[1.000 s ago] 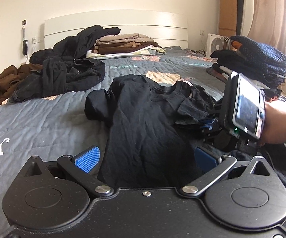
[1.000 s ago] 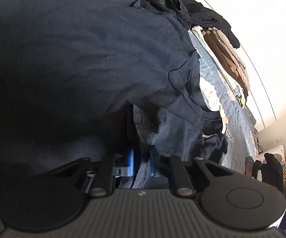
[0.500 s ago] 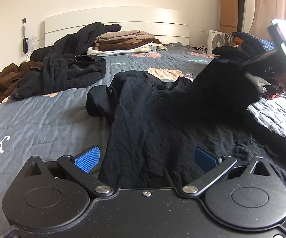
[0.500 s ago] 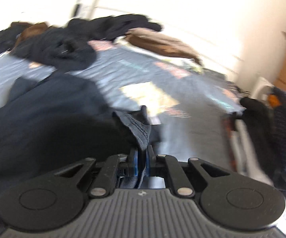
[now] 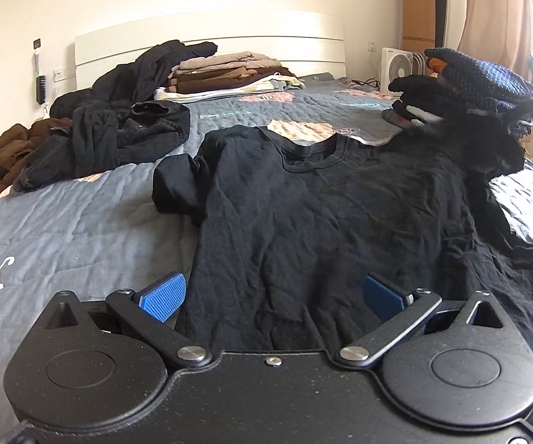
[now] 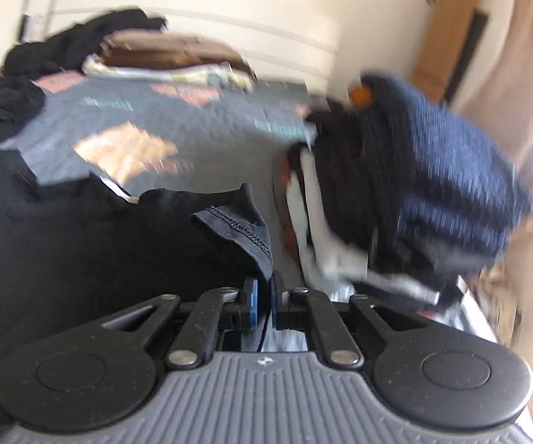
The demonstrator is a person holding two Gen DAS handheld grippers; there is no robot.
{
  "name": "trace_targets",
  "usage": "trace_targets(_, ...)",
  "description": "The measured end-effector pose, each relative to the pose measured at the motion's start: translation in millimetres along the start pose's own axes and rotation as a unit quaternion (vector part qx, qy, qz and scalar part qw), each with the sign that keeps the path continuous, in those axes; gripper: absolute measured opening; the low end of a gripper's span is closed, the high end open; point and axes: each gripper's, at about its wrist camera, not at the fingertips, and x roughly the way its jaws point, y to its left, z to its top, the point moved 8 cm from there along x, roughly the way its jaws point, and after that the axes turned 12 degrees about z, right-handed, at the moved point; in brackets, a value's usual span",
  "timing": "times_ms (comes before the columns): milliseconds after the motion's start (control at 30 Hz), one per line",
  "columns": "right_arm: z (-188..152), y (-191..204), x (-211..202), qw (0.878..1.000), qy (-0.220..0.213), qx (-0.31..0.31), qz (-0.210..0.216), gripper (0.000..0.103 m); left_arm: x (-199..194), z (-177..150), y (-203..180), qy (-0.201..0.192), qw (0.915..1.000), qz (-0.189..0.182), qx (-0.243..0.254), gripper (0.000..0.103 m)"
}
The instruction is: Fold clothes
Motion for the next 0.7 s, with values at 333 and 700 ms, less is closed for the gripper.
trace_targets(333, -13, 3, 5, 0.999, -0.013, 0.015, -0.027, 0.04, 1, 0, 1, 0.002, 1.0, -0.001, -0.002, 0.103)
trace_targets(700, -86, 128, 43, 0.978, 0.119, -0.034, 0.17, 0.048, -3, 2, -1, -0.003, 1.0, -0.006, -0.003, 0.103)
